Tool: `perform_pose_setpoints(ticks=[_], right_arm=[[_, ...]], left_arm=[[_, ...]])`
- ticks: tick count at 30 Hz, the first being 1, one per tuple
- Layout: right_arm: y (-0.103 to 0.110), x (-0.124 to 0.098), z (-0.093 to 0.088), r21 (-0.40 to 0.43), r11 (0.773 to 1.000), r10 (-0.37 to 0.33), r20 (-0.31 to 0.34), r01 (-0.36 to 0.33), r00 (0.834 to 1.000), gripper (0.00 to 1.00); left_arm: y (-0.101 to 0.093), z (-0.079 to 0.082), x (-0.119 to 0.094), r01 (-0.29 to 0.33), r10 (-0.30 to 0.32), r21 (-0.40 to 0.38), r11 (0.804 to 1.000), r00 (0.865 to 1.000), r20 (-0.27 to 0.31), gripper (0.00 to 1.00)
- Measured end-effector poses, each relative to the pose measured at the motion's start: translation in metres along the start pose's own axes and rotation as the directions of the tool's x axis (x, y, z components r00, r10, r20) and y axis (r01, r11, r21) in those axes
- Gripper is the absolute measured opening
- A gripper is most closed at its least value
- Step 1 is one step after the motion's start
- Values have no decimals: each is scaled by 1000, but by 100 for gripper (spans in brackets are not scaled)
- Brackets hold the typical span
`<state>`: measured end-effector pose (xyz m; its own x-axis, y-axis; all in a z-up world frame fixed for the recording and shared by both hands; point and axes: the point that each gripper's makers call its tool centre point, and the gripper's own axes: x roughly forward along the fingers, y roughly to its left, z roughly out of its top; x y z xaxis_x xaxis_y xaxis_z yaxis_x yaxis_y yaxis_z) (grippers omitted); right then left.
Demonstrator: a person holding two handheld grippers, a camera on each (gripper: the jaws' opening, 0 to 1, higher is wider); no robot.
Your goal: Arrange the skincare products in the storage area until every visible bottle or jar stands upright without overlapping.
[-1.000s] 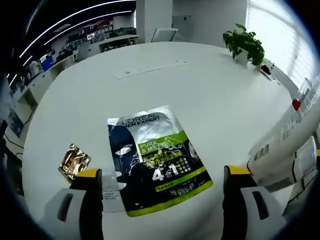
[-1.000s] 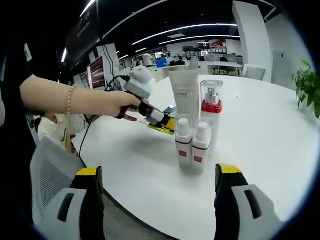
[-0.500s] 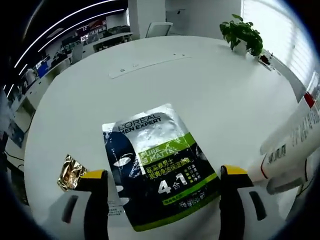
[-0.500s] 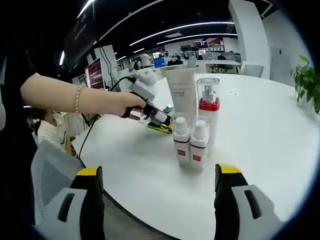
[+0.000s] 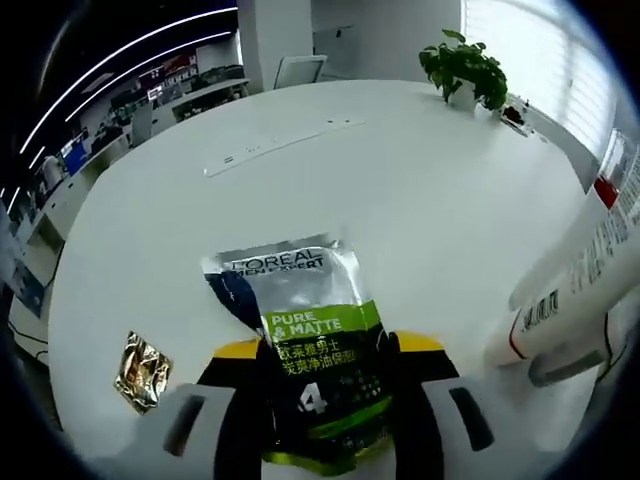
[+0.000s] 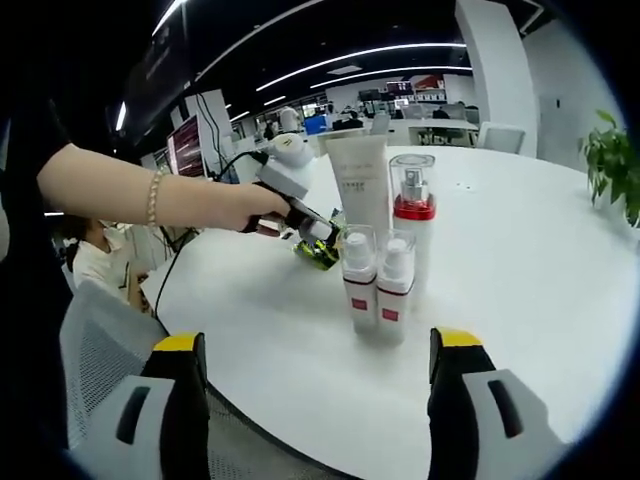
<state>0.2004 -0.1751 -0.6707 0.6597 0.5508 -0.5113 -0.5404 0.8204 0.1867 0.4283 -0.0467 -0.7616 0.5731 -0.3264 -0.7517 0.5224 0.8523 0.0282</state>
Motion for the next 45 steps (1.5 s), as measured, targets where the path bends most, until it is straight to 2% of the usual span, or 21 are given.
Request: perform_pose_setpoints(ticks=[2, 4, 5, 8, 10, 14, 15, 18, 23, 28, 33, 39, 45], right_arm=[[0, 0, 0, -1, 1000, -2, 1, 2, 1000, 92], [0, 0, 1, -3, 1000, -3, 2, 3, 1000, 92], [0, 0, 1, -3, 1000, -4, 2, 4, 1000, 92], [0, -1, 2, -6, 1000, -7, 6, 7, 1000, 91], [-1, -1, 3, -7, 1000, -9, 12, 9, 1000, 91], [-1, -4, 7, -6, 1000, -6, 28, 6, 1000, 91], [-1, -4, 8, -4, 1000, -6, 33, 6, 999, 91], [-2, -5, 10, -5, 1000, -7, 44, 7, 999, 91], [6, -8, 19, -5, 1000, 11, 72, -11, 997, 87], [25, -9, 34, -12, 999, 51, 114, -50, 992, 82], [45, -6, 49, 1, 993, 113, 164, -115, 980, 77], [68, 2, 60, 19, 982, 182, 202, -189, 962, 73], [87, 7, 67, 48, 967, 235, 227, -252, 945, 69]], left_arm=[[1, -3, -2, -7, 6, -9, 1000, 1000, -11, 35], [7, -2, -4, -13, 12, -19, 1000, 1000, -9, 23], [4, -3, -5, 5, -5, -101, 995, 1000, -3, 20], [6, -4, -9, -16, 16, -36, 999, 1000, 10, 17], [6, -2, -10, -13, 13, -32, 999, 1000, 12, 15], [-1, -4, -26, 13, -11, -42, 999, 998, 54, 14], [-4, -6, -37, 19, -16, -46, 999, 998, 63, 14], [-2, -11, -44, 27, -23, -45, 999, 997, 80, 14], [-10, -16, -69, 50, -44, -51, 997, 993, 109, 14], [-27, -7, -104, 120, -107, -54, 991, 973, 203, 15], [-48, -11, -150, 162, -154, -4, 987, 947, 281, 15], [-63, -24, -190, 182, -176, 11, 983, 933, 315, 15], [-72, -27, -214, 224, -198, -35, 974, 915, 352, 15]])
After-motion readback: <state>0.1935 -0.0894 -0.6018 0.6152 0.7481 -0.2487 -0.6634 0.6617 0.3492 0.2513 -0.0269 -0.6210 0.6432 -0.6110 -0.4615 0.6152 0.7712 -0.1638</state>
